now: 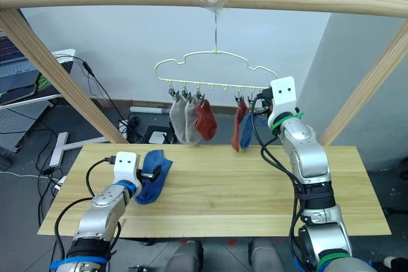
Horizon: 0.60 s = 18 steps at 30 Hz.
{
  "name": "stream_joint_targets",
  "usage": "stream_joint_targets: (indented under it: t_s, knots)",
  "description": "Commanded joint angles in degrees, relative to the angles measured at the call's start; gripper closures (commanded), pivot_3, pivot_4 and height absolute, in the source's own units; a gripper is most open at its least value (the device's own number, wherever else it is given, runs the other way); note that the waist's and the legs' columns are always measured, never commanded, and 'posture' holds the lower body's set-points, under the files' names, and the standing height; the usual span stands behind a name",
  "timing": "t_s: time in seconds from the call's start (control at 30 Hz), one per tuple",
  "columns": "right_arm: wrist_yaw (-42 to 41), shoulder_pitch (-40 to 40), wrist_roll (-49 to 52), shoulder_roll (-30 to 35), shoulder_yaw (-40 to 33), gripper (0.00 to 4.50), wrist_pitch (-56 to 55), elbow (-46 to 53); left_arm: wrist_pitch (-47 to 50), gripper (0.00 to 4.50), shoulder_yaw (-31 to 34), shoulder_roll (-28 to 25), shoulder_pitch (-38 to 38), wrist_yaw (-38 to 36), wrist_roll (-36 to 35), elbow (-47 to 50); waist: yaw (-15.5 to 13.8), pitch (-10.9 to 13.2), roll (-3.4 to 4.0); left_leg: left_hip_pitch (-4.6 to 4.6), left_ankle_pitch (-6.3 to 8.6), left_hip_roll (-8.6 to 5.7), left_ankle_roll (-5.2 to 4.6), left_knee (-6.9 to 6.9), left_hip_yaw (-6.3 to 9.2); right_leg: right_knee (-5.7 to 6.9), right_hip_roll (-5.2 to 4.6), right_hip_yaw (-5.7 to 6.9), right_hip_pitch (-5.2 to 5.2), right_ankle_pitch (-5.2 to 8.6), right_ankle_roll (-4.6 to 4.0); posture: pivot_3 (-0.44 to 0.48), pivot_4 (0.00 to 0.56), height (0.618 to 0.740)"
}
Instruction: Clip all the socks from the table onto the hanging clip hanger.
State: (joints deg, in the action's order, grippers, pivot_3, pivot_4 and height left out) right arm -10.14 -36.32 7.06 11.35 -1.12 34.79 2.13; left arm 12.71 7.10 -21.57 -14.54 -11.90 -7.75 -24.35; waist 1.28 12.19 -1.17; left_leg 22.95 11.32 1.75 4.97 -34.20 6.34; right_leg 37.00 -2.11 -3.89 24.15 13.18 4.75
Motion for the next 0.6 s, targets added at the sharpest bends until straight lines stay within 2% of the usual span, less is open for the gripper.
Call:
stream_joint_targets:
  t_s: [0.03, 0.33, 0.6]
  knots:
    - [-0.3, 0.2, 0.3, 0.8, -1.0, 4.49, 0.3, 3.0, -2.3, 0.0, -0.4, 0.8, -1.1, -0.6, 1.1, -3.1, 0.3, 0.0, 0.0, 0.0, 0.0, 0.0, 0.0, 0.0, -0.01, 0.0, 0.0, 0.0, 0.0, -0.01, 0.01, 0.061, 0.198, 0.74]
    - [-0.2, 0.3, 0.2, 1.7, -1.0, 4.49, 1.1, 3.8, -2.4, 0.0, 1.6, 3.4, -4.8, -3.4, -1.3, -6.5, 0.4, 0.0, 0.0, -0.01, 0.0, 0.0, 0.0, 0.03, 0.02, 0.03, 0.0, 0.03, 0.01, -0.09, -0.1, 0.052, 0.196, 0.74]
    - [-0.2, 0.6, 0.1, 2.1, -0.9, 4.49, 1.4, 4.2, -1.2, 0.0, 0.5, 2.6, -5.1, -3.2, 0.5, -12.1, 0.5, 0.0, 0.0, -0.01, 0.0, 0.0, 0.0, 0.03, 0.02, 0.0, 0.0, 0.03, 0.0, -0.02, 0.04, 0.053, 0.193, 0.74]
